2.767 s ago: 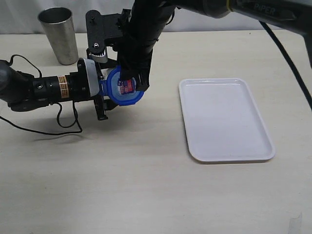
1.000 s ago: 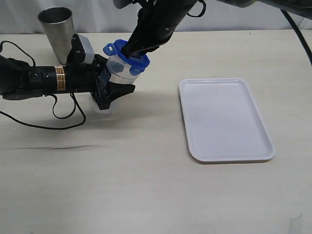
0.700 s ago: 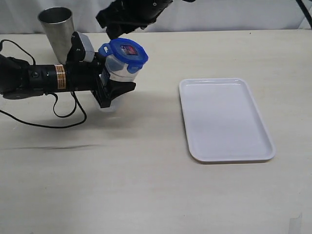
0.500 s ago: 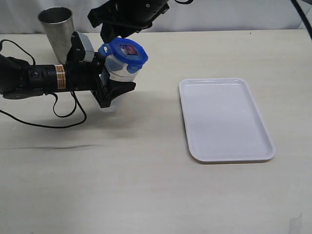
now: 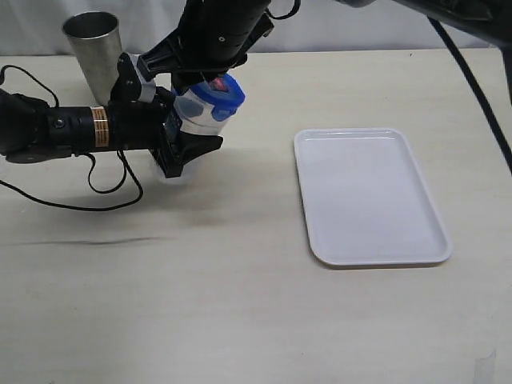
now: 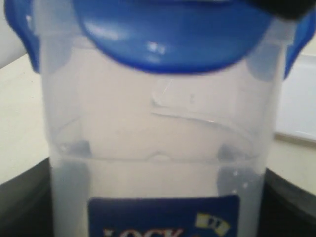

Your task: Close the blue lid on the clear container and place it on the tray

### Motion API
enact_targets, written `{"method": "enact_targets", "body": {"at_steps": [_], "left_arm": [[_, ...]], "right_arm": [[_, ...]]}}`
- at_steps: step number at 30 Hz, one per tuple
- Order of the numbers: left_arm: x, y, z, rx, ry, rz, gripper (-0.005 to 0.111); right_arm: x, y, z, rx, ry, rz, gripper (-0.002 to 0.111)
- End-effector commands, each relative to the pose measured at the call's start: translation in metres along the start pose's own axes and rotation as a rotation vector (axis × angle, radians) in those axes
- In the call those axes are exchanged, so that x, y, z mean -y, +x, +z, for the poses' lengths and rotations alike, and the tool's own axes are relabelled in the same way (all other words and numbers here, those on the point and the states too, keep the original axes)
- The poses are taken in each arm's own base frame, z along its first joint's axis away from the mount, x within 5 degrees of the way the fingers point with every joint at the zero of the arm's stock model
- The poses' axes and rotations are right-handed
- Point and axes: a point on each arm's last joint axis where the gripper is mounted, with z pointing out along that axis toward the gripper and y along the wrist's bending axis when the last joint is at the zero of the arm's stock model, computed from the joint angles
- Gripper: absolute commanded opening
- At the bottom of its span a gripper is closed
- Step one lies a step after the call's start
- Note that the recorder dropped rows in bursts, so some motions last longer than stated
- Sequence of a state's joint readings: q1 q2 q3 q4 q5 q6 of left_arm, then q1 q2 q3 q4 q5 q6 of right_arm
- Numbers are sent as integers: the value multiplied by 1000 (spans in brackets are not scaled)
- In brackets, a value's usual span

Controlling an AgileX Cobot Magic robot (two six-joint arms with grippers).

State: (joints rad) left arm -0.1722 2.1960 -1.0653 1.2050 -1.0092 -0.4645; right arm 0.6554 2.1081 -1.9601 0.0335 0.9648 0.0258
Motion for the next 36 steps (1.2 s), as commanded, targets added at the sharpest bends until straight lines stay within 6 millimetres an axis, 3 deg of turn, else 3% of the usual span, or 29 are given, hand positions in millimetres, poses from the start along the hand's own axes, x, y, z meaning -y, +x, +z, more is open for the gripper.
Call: {"method": "enact_targets", "body": {"at_steps": [1, 5, 11, 15, 23, 26, 36], "left_arm": [[0, -11, 0, 51, 5, 10, 0], [0, -11, 0, 54, 7, 10, 0], [0, -11, 0, 57, 8, 10, 0], [0, -11, 0, 57, 8, 10, 0], [0, -11, 0, 57, 8, 28, 0], [0, -11, 0, 59, 9, 30, 0], [-2, -14, -1, 86, -9, 21, 0]], "right_arm": [[4, 8, 11, -78, 31, -4, 45], [-14, 12, 22, -100, -67, -84, 43], [-37, 21, 43, -152, -49, -226, 21], [-37, 29, 57, -206, 50, -268, 21], [-41, 30, 60, -218, 66, -333, 21], [-45, 24, 49, -193, 28, -376, 21], [-47, -4, -36, 12, 3, -431, 23]]}}
